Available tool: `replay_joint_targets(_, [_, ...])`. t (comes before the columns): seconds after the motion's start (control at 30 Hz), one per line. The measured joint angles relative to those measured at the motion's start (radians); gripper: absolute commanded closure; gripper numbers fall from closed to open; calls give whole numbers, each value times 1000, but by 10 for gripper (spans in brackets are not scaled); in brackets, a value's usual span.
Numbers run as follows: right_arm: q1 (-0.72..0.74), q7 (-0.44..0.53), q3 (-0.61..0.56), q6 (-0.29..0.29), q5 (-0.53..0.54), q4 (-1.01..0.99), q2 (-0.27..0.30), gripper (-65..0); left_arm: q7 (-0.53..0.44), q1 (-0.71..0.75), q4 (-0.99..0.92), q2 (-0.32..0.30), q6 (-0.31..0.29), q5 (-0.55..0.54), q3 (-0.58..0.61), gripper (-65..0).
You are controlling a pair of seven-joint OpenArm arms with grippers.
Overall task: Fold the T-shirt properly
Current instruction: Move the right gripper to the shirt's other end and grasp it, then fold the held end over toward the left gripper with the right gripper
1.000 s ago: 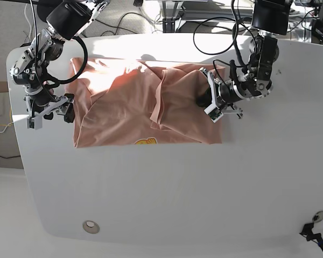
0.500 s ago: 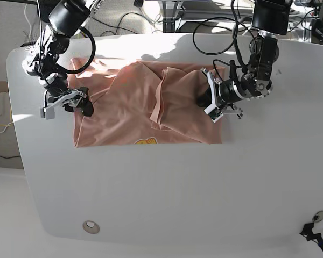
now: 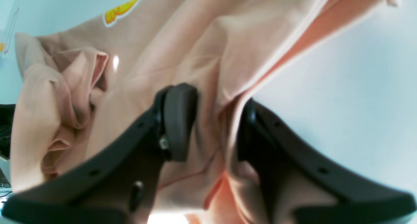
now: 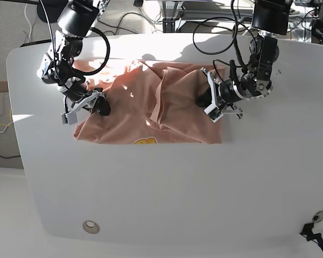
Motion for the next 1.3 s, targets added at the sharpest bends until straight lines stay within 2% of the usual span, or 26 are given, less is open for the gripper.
replay_joint_targets(0.1, [-3, 14, -30, -4, -8, -1, 1, 0, 0, 0, 0, 0, 0, 0, 0, 0])
replay_joint_targets(0.2, [-13, 11, -50, -5, -10, 14, -1, 0, 0, 0, -1, 0, 0, 0, 0, 0])
replay_joint_targets(0.33, [-64, -45, -74, -19, -32, 209, -4, 0, 0, 0, -2, 0, 0, 0, 0, 0])
replay_joint_targets(0.5, [-75, -111, -215, -92, -17, 471, -14, 0, -2, 0, -3, 1, 0, 0, 0, 0])
replay_joint_targets(0.63, [-77, -154, -314, -98, -31, 550, -52, 0, 0, -1, -4, 2, 0, 0, 0, 0])
replay_joint_targets(0.83, [-52, -156, -505, -98, -31, 562, -126, 0, 3, -5, -4, 3, -3, 3, 0, 0])
replay_joint_targets(0.93, [-23, -153, -549, -98, -29, 560, -164, 0, 3, -5, -4, 3, -3, 3, 0, 0])
replay_joint_targets(1.13, [19, -144, -651, -98, -31, 482, -176, 0, 2, -6, -4, 3, -3, 4, 0, 0])
replay_joint_targets(1.27, [20, -79, -705, -97, -27, 406, -172, 0, 3, -6, -3, 3, -2, 3, 0, 0])
replay_joint_targets(1.3, [16, -77, -712, -98, -28, 381, -172, -33, 3, -6, -3, 3, -3, 3, 0, 0])
